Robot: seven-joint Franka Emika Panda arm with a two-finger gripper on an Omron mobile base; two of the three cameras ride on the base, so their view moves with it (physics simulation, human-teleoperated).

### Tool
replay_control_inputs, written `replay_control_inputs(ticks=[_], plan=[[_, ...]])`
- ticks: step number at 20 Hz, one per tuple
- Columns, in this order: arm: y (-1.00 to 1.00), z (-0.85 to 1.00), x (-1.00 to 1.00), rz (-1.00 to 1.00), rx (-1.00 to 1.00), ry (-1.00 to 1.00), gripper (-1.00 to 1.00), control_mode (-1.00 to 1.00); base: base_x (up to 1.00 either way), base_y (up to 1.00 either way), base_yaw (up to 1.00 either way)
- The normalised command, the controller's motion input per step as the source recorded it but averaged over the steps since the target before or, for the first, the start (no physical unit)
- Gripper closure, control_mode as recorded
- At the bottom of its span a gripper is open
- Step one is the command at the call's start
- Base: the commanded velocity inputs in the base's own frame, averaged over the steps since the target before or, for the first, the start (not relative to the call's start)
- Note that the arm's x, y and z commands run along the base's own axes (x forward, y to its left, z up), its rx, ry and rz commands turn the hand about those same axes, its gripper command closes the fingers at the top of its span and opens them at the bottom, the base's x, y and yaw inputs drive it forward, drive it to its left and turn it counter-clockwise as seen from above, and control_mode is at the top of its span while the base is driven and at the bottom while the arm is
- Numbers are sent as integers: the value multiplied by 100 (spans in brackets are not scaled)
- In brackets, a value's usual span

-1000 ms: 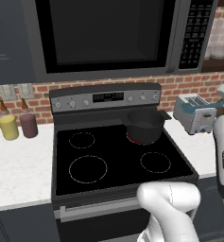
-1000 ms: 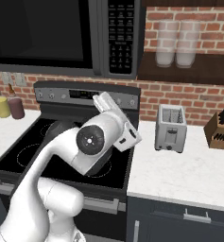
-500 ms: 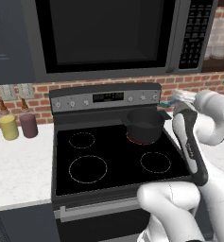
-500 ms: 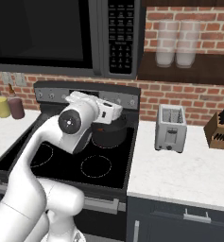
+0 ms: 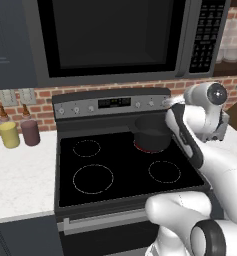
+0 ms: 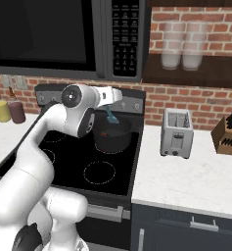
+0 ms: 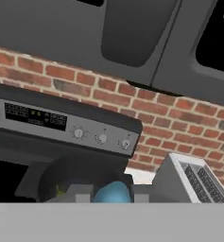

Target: Put the bell pepper and eggplant in the pot. Retrieve the spatula and lightly stir the vegetables in the pot.

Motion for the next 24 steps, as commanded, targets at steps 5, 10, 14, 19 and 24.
replay_control_inputs(ticks=[5,10,14,19,24], plan=[[2,-34,25,10,-17,-2,100,-100,0,0,0],[0,-45,22,11,-5,-3,100,-100,0,0,0],[1,-27,32,9,0,0,100,-100,0,0,0],[1,-9,53,4,0,0,100,-100,0,0,0],[3,-6,50,0,-2,9,100,-100,0,0,0]])
